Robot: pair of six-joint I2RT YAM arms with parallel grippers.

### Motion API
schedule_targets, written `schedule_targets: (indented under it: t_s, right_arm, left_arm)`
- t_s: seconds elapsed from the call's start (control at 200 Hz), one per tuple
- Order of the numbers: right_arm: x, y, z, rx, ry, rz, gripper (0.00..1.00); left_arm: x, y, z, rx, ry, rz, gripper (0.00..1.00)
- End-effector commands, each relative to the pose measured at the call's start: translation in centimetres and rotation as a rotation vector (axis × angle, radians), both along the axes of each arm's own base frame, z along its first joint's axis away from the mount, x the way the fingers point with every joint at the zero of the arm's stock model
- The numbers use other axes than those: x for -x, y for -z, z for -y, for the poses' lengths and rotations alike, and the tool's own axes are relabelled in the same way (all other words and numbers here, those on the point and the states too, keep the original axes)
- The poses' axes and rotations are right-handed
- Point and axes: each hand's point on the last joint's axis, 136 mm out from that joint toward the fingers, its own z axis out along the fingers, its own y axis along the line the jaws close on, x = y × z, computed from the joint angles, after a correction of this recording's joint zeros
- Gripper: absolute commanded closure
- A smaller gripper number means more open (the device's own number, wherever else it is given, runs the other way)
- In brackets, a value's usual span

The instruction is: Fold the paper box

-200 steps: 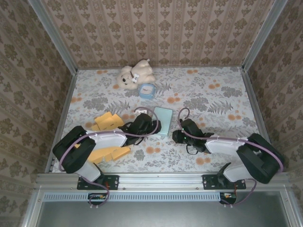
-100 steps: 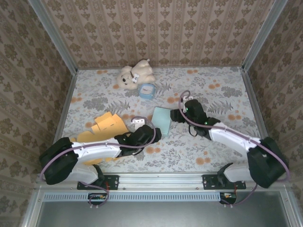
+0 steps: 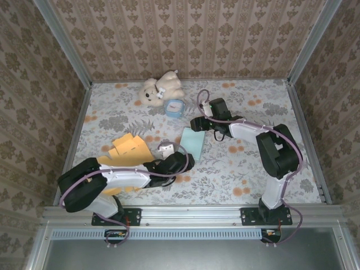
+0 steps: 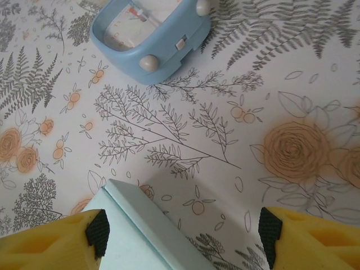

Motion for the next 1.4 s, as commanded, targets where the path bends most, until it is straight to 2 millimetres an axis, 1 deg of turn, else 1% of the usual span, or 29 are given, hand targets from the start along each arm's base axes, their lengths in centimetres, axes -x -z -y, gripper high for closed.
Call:
schedule_targets:
  t_s: [0.0, 0.155, 0.365, 0.595, 0.7, 0.82, 0.87, 0.96, 1.065, 1.19, 1.26, 1.27, 1.395]
  right_arm:
    - [-0.2, 0.8, -0.4, -0.023, -0.048, -0.046, 0.26]
    - [0.4, 2.3, -1.0, -0.038, -0.085, -0.093, 0.27]
    - [1.5, 4.1, -1.1, -0.051, -0.099, -0.152, 0.28]
    - [3.3, 3.8, -0.3, -0.078, -0.075, -0.167, 0.3]
    - [4.3, 3.8, 0.4, -0.085, -0.053, -0.176, 0.32]
    - [5.4, 3.9, 1.1, -0.111, -0.024, -0.183, 0.33]
    - [5.8, 3.9, 1.3, -0.126, -0.016, -0.182, 0.35]
    - [6.6, 3.5, 1.4, -0.15, -0.012, -0.181, 0.4]
    - [7.2, 2.7, 2.1, -0.161, 0.022, -0.159, 0.41]
    - [7.4, 1.1, 3.9, -0.148, 0.097, -0.103, 0.43]
    - [7.2, 0.0, 5.2, -0.125, 0.155, -0.058, 0.44]
    - [7.2, -0.2, 5.4, -0.124, 0.163, -0.049, 0.44]
    - [6.7, -2.1, 7.9, -0.08, 0.277, 0.035, 0.44]
  left_arm:
    - [-0.5, -0.9, 1.7, 0.07, -0.018, 0.002, 0.18]
    - [-1.2, -1.4, 2.6, 0.058, -0.007, 0.033, 0.18]
    - [-2.5, -1.0, 2.5, 0.039, -0.035, 0.039, 0.18]
    - [-4.2, -0.8, 2.1, 0.014, -0.057, 0.047, 0.18]
    - [-5.0, -1.3, 1.9, 0.001, -0.064, 0.063, 0.18]
    - [-5.8, -2.4, 2.5, -0.018, -0.038, 0.096, 0.18]
    - [-6.1, -2.7, 3.0, -0.034, -0.02, 0.108, 0.18]
    - [-6.6, -3.0, 3.9, -0.051, 0.006, 0.109, 0.18]
    - [-7.1, -3.3, 4.9, -0.053, 0.023, 0.117, 0.18]
    - [-8.3, -4.1, 6.2, -0.068, 0.043, 0.142, 0.18]
    - [-9.0, -4.6, 7.1, -0.074, 0.053, 0.157, 0.18]
    - [-9.1, -4.9, 7.3, -0.069, 0.055, 0.163, 0.18]
    - [-10.4, -5.5, 9.2, -0.072, 0.081, 0.175, 0.18]
